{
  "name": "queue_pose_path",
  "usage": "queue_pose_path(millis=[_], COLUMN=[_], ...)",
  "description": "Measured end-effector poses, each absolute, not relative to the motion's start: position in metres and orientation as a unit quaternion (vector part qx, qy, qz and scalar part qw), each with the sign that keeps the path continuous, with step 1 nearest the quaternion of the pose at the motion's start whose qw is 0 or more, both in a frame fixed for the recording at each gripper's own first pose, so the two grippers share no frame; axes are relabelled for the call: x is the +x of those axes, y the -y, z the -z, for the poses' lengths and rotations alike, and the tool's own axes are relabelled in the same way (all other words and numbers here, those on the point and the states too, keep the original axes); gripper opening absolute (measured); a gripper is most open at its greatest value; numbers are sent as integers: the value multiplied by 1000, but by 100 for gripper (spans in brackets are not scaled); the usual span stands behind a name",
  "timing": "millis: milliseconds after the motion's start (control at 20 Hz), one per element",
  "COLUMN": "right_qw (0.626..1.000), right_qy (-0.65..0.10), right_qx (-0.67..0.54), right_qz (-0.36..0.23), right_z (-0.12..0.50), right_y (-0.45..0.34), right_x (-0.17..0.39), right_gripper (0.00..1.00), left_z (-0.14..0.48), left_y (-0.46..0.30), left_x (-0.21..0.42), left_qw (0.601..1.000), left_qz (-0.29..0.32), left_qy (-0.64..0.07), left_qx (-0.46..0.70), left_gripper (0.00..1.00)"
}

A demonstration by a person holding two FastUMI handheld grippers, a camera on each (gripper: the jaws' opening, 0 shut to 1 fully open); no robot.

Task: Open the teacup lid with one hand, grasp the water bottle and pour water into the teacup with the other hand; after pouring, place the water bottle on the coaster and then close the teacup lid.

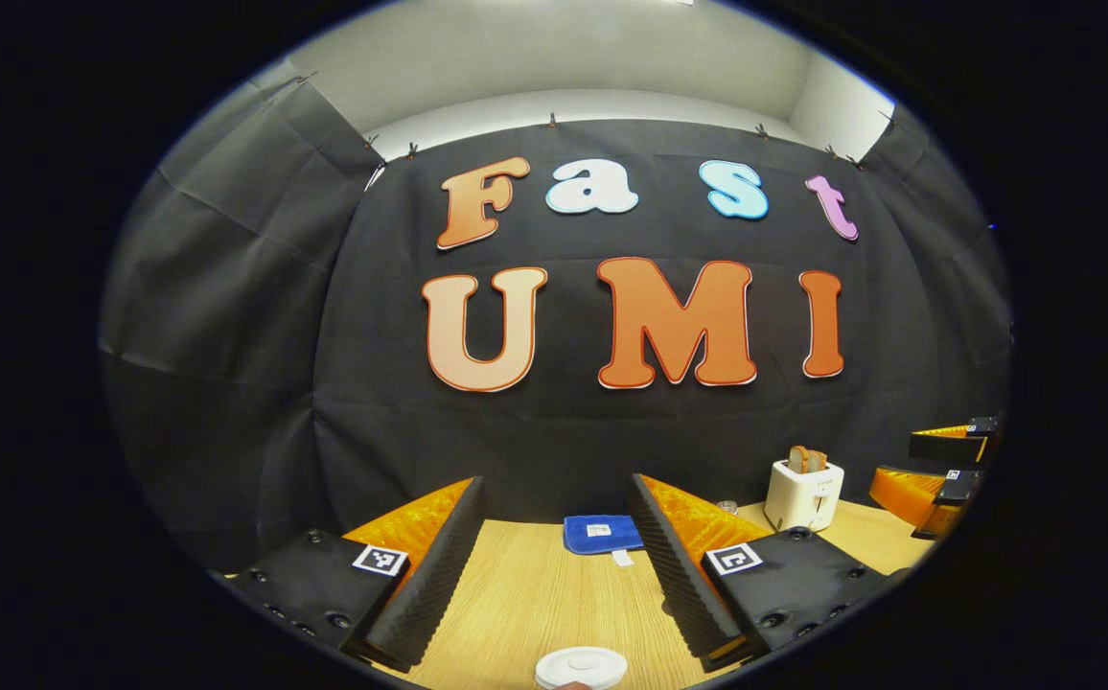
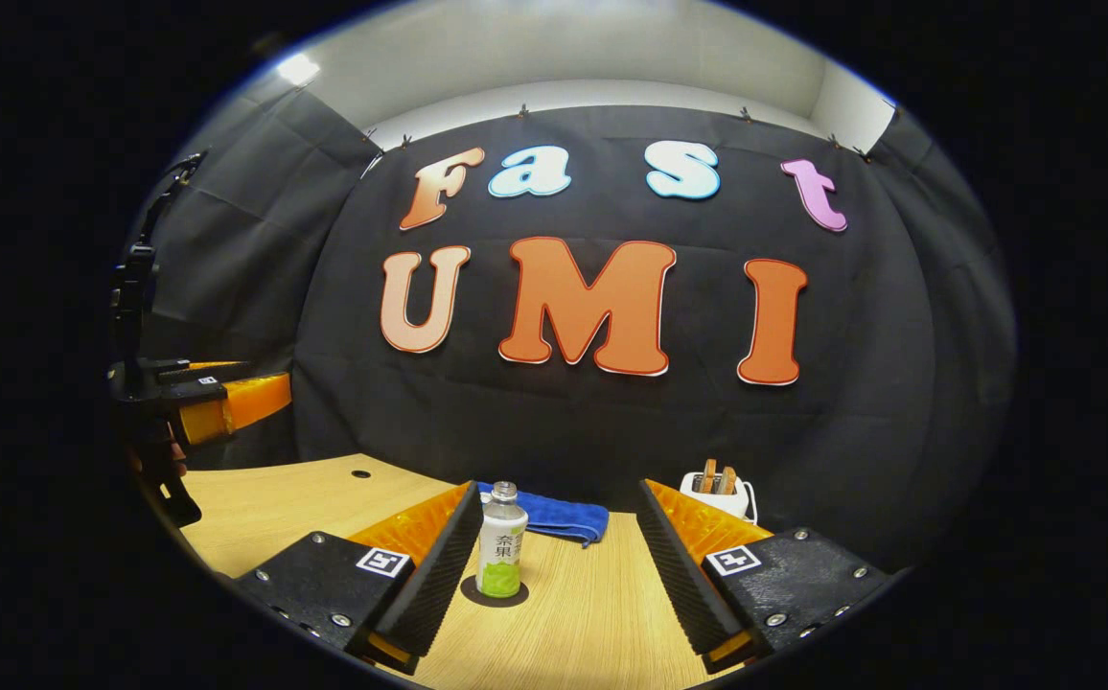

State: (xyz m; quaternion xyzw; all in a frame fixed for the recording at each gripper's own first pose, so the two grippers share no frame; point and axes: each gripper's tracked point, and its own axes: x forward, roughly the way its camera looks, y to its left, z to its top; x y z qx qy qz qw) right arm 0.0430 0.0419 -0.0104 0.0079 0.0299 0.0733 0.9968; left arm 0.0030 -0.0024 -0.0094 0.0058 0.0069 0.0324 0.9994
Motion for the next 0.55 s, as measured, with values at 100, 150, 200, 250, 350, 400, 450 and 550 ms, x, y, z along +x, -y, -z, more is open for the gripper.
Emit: queue_pose_path(millis=[100, 150, 200, 250, 350, 400, 450, 550], right_qw=[997, 997, 997, 997, 996, 996, 996, 996], right_qy=[-28, -28, -27, -27, -26, -25, -26, -29], right_qx=[9, 11, 13, 14, 14, 13, 12, 11], right_qz=[-74, -75, -77, -77, -80, -80, -84, -87], right_z=[9, 9, 8, 8, 7, 8, 9, 10], right_y=[-43, -44, -46, -46, -48, -48, -50, -52], right_x=[42, 42, 42, 42, 41, 42, 42, 42], right_gripper=[96, 96, 96, 96, 96, 96, 96, 96], left_z=[12, 13, 13, 13, 13, 11, 12, 15], left_y=[3, 3, 1, 1, 1, 0, 1, 1], left_x=[3, 3, 3, 2, 1, 1, 1, 2], left_qw=[999, 999, 999, 999, 999, 999, 999, 999], left_qz=[-32, -32, -33, -34, -35, -35, -35, -34], left_qy=[-9, -11, -13, -13, -11, -11, -11, -13], left_qx=[2, 2, 3, 4, 4, 5, 5, 3], left_gripper=[95, 96, 96, 96, 96, 96, 97, 96])
